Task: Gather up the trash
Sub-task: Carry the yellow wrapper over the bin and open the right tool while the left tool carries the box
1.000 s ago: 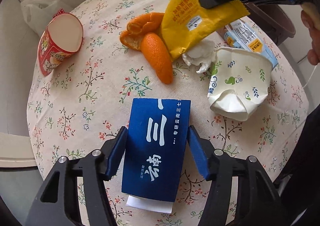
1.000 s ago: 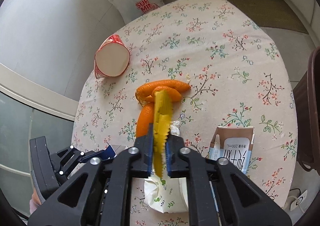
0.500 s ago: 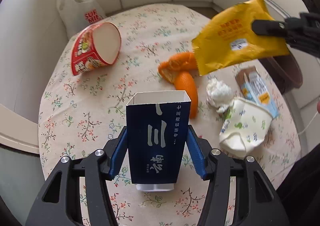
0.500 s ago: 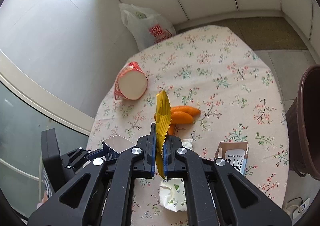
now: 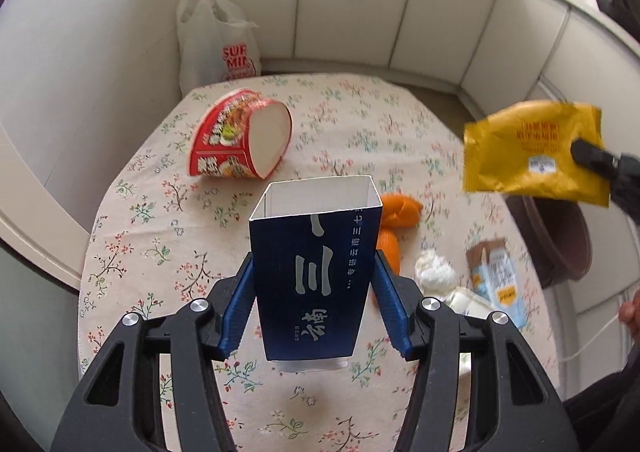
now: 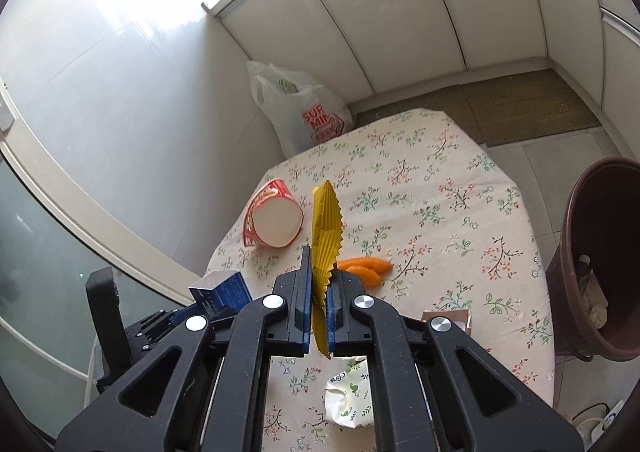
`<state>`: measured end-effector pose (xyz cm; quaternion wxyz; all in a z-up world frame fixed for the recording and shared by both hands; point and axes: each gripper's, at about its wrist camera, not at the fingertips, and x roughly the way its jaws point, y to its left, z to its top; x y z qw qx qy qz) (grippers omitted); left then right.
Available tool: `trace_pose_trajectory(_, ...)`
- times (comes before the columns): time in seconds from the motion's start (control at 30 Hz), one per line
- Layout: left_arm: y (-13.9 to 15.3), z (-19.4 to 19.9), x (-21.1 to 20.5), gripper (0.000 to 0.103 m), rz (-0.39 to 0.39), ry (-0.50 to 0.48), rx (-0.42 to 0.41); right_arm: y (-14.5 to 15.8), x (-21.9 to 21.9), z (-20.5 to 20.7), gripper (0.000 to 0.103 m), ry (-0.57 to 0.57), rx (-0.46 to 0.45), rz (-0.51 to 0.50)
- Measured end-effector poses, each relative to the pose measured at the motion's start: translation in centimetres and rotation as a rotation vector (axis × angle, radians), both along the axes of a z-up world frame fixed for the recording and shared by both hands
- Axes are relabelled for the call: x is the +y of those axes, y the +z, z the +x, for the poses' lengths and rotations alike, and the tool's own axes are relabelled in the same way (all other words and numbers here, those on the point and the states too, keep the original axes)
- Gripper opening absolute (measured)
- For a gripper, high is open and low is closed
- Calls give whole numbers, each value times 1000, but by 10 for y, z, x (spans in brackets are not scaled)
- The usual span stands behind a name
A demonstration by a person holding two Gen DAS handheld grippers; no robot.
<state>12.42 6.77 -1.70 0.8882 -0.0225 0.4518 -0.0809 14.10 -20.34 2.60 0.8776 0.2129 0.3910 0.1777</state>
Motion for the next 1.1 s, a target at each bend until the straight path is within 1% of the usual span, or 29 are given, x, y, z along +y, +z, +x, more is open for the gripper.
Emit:
trace_pose_trajectory(0.17,25,-2,7,56,-101,64,-80,8,-11,-6,5,-50,-40,-5)
trace_pose_trajectory(0.23,30,1,11,56,-169,88,-85,11,-15,-8,5,-67,-59,-8)
trace_pose_trajectory(0.3,35,1,13,56,-218,118,-101,14,-18,-11,5,-85,-81,-18)
trace_pose_trajectory(0.33,38,1,13,56,-229,126,-114,16,-20,-12,5,-95,-93,-24)
trace_pose_trajectory(0.4,45,0,9,56,-241,129,-148,21,-23,-16,5,-114,-120,-41)
trace_pose_trajectory(0.57,68,-9,-5,56,-264,137,-272,33,-33,-28,5,-168,-198,-83)
trace_pose_trajectory(0.7,81,-14,-15,56,-299,139,-337,42,-42,-40,5,-218,-264,-133)
trace_pose_trajectory(0.9,92,-18,-31,56,-345,123,-385,51,-62,-54,5,-285,-322,-169)
trace_pose_trajectory(1.1,100,-23,-60,56,-350,72,-420,59,-86,-67,5,-365,-362,-204)
